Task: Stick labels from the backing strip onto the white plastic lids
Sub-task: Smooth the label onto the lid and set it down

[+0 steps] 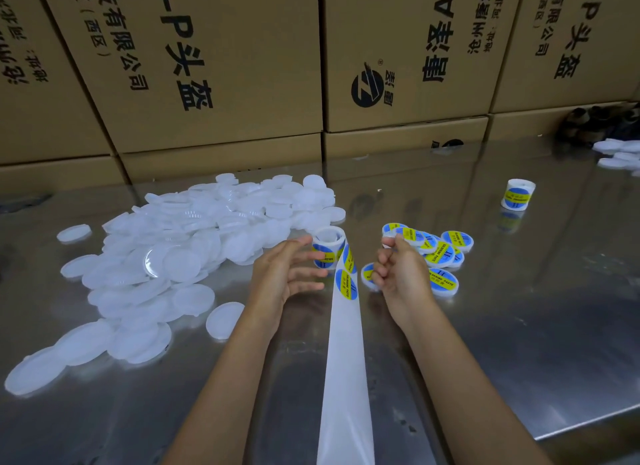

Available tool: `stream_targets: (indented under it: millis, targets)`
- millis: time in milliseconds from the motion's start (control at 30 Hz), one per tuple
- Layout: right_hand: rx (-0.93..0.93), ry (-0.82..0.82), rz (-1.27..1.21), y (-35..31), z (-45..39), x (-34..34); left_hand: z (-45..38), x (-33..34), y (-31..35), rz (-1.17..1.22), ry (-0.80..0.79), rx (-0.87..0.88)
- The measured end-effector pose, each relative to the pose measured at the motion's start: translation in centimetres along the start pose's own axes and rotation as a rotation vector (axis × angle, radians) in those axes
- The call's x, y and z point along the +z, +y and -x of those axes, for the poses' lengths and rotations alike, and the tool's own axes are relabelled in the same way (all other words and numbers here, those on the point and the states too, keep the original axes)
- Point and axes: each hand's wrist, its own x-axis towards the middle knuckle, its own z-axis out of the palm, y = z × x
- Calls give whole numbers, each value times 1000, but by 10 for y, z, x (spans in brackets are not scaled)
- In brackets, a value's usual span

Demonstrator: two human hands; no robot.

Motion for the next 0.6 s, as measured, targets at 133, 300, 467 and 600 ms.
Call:
stream_targets:
  millis: [133, 300, 467, 600]
  targets:
    - [27, -8, -25, -1, 1, 0, 0, 2, 0, -52, 22, -11]
    - [-3, -37, 58, 2, 0, 0, 1, 2, 0, -108, 51, -6]
    - [-197, -111, 367, 12, 6, 4, 5, -2, -2, -460, 230, 154]
    - [-479, -118, 714, 21, 12, 8, 17, -27, 5, -1247, 392, 305]
